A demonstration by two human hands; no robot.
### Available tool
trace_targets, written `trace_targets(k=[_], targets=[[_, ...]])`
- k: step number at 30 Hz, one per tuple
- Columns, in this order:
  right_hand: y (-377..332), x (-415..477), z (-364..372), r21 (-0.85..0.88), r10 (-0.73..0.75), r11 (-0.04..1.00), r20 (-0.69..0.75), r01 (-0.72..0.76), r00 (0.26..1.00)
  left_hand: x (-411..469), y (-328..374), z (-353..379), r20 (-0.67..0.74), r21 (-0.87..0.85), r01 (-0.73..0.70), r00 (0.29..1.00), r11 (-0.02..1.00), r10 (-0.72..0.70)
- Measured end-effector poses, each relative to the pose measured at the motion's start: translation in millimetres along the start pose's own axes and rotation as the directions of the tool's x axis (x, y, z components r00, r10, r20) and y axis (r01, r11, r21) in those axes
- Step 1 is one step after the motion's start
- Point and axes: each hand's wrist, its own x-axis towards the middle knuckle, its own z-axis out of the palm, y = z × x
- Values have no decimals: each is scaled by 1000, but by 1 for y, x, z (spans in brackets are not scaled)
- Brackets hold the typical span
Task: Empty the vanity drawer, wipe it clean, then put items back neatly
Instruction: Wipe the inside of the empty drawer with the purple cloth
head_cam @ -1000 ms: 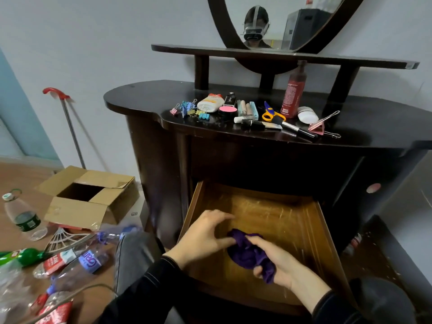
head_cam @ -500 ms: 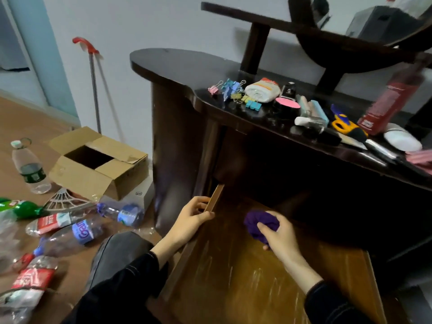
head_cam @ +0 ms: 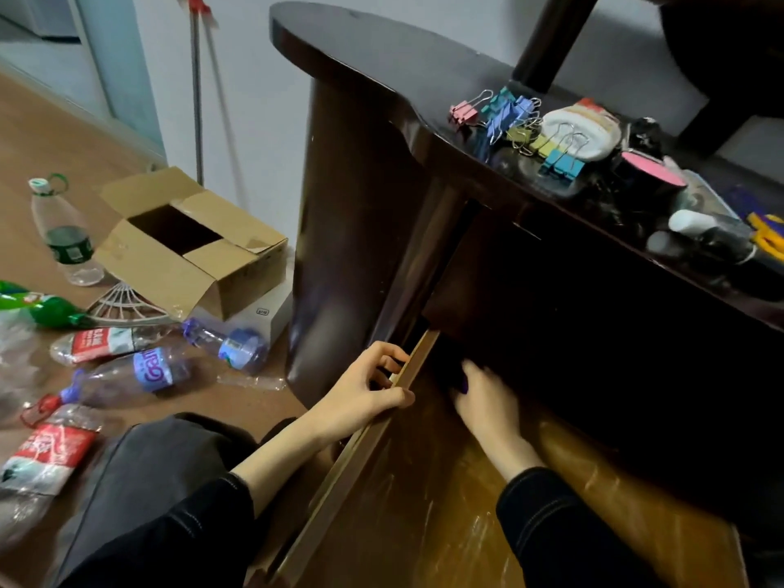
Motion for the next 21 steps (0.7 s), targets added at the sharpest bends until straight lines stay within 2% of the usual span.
trace_targets(k=[7, 11, 18, 21], targets=[[9, -8, 5, -24, -31, 999, 75, 33, 997, -10, -10, -3, -21, -39, -19, 1000, 999, 18], [-2, 4, -4, 75, 80, 994, 66, -85, 995, -6, -4, -4, -8, -34, -19, 1000, 999, 19], [-9, -32, 3, -42, 35, 999, 146, -29, 989, -3, -6, 0, -26, -39, -32, 999, 999, 31], [-7, -27, 4, -46, 56, 998, 112, -51, 992, -4, -8, 0, -32, -65, -37, 999, 997, 35]])
